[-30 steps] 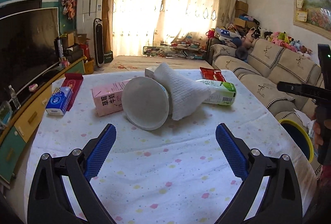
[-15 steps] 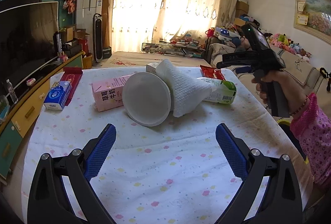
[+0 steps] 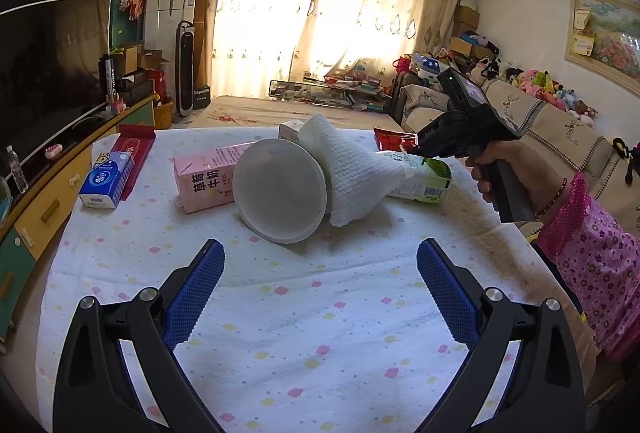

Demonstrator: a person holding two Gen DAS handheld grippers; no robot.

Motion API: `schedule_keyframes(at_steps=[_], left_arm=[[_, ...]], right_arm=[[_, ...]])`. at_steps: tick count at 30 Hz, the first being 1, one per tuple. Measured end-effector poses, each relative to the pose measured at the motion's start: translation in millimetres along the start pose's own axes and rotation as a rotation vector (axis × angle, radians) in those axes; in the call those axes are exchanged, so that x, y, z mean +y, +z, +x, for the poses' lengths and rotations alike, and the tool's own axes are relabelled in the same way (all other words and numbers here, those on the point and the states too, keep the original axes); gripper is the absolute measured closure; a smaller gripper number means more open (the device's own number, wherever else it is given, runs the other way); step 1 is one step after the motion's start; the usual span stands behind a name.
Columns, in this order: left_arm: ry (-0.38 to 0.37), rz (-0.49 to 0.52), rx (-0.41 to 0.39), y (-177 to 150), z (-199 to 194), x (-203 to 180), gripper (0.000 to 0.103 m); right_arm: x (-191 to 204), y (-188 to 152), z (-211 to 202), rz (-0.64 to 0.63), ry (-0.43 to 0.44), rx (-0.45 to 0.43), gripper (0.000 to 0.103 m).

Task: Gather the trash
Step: 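Grasp the red snack bag with the right tool, then carry the red snack bag over the bin and open the right tool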

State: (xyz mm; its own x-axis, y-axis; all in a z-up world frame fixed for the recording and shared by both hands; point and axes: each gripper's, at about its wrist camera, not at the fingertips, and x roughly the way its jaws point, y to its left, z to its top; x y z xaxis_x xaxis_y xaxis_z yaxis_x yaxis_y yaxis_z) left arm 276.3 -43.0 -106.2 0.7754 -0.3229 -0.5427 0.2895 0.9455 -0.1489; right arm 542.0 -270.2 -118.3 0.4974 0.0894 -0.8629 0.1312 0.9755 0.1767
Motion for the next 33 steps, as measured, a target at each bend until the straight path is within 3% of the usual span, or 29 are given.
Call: schedule_keyframes(at_steps=[7,16,22,33], left_arm=[[0.013,0.008,0.004,-1,3,-1,0.007],[0.027,0.019,0.009,-2,6,-2,0.007],[0.034,0.035,0.010,-3,7,-6,0.007],[0.041,0.079,0.023,-8,12,-15,0.008]], right_arm=[[-13,-6,-28,0.020,-0.014,-0.095,0.097],[-48,-38,-107,0.026,-0.034,-0.245,0.097],[-89,-112,-154,0.034,-0.051,-0.303,0.097],[-180,-243,-190,0.213,-0.243,-0.329,0.097]])
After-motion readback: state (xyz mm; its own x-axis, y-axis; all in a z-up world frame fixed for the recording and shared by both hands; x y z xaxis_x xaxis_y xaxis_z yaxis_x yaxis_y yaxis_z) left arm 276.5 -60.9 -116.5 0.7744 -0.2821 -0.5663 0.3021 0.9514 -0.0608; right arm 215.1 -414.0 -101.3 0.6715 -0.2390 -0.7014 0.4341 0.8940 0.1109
